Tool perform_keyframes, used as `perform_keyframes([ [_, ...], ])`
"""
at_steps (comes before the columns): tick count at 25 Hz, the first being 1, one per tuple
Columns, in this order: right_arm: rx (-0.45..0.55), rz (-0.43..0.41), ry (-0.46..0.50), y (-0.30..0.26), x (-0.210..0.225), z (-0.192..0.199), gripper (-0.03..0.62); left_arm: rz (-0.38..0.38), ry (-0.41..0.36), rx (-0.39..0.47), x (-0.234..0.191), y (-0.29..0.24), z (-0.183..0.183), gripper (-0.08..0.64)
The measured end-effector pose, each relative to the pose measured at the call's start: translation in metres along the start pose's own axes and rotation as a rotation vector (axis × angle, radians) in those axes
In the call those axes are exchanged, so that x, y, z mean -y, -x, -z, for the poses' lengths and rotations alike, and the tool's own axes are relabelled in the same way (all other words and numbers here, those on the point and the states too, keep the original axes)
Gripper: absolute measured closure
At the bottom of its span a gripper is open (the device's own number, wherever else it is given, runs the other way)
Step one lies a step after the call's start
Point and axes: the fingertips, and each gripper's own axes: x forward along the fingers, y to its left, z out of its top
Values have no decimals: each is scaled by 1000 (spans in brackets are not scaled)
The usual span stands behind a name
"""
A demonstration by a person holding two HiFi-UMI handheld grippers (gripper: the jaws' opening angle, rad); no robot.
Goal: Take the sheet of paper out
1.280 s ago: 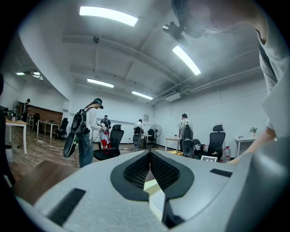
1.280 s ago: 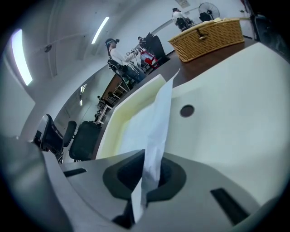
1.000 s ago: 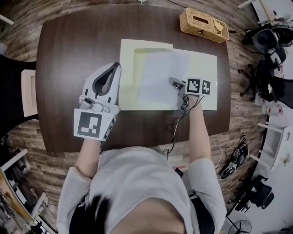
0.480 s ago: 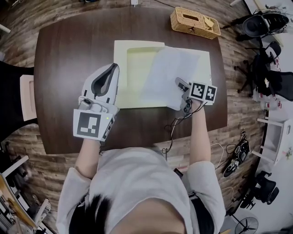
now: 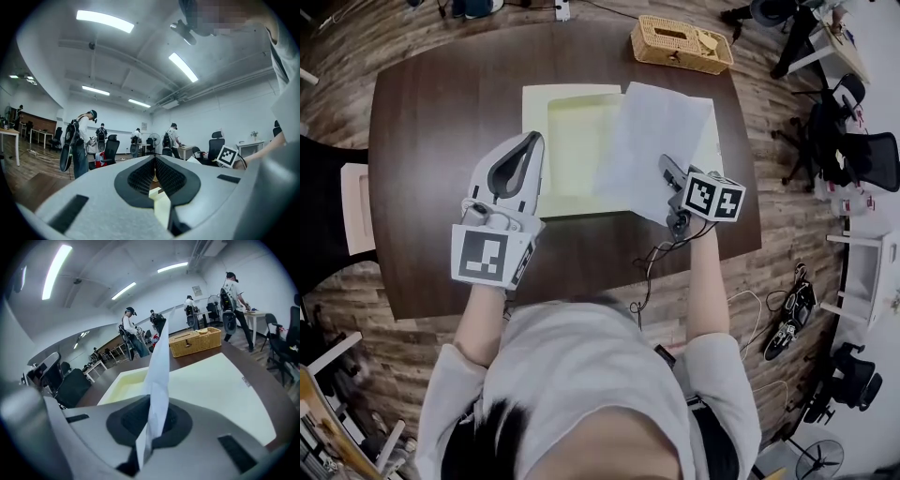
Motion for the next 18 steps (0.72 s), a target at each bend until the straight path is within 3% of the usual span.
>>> perform_keyframes([
  [18, 198, 61, 191, 69, -46, -20, 577, 11, -25, 34, 35, 22, -23, 551],
])
